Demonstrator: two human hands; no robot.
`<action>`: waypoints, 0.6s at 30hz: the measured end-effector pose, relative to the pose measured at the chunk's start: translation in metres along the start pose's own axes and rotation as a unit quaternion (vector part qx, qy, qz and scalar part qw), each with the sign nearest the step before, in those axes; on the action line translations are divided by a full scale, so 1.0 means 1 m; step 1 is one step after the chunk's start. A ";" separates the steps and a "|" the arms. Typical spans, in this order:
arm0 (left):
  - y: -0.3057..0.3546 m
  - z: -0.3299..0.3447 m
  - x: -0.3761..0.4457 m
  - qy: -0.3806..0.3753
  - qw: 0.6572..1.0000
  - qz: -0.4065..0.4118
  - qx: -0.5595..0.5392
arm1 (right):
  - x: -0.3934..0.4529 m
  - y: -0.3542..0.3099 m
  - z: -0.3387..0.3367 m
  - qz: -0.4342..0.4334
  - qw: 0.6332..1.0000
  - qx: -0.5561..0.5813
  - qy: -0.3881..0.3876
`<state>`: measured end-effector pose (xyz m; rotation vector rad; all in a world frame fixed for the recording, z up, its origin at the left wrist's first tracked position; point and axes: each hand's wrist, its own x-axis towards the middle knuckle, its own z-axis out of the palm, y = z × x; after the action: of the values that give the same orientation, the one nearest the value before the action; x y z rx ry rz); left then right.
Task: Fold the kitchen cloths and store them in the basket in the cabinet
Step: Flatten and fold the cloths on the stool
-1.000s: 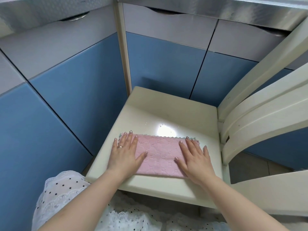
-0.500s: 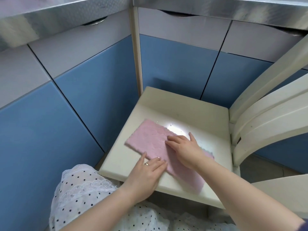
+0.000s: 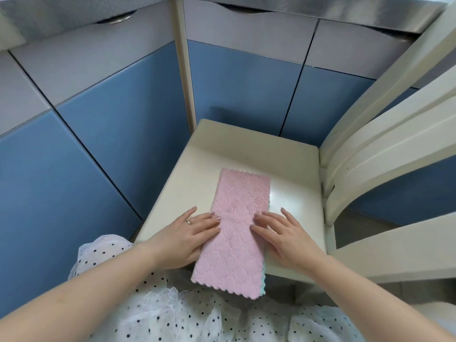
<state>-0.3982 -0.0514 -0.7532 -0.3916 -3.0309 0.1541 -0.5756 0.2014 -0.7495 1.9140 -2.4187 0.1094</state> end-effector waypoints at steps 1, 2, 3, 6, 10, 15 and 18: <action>0.001 0.001 -0.002 -0.016 1.000 0.009 -0.014 | -0.008 -0.001 0.001 -0.007 0.999 0.005 -0.035; 0.000 0.001 -0.003 -0.030 0.999 0.011 -0.027 | -0.013 -0.002 0.002 -0.008 0.997 0.019 -0.069; 0.002 0.001 -0.004 -0.040 0.998 0.017 -0.037 | -0.020 -0.003 0.005 -0.001 0.995 0.034 -0.094; 0.007 0.002 -0.007 -0.023 0.998 0.046 -0.023 | -0.034 -0.008 0.009 -0.010 0.991 0.044 -0.123; 0.018 0.006 -0.016 0.071 0.993 0.049 -0.081 | -0.043 -0.023 0.010 -0.021 0.998 0.010 -0.057; 0.027 -0.007 -0.003 0.132 0.962 -0.057 -0.233 | -0.034 -0.043 0.011 0.077 0.978 0.163 0.101; 0.025 -0.013 0.007 0.075 0.902 -0.238 -0.352 | -0.019 -0.045 0.002 0.217 0.919 0.314 0.100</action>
<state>-0.3970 -0.0244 -0.7429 0.3068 -2.8081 -0.9637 -0.5279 0.2092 -0.7523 1.3575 -2.8206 1.1614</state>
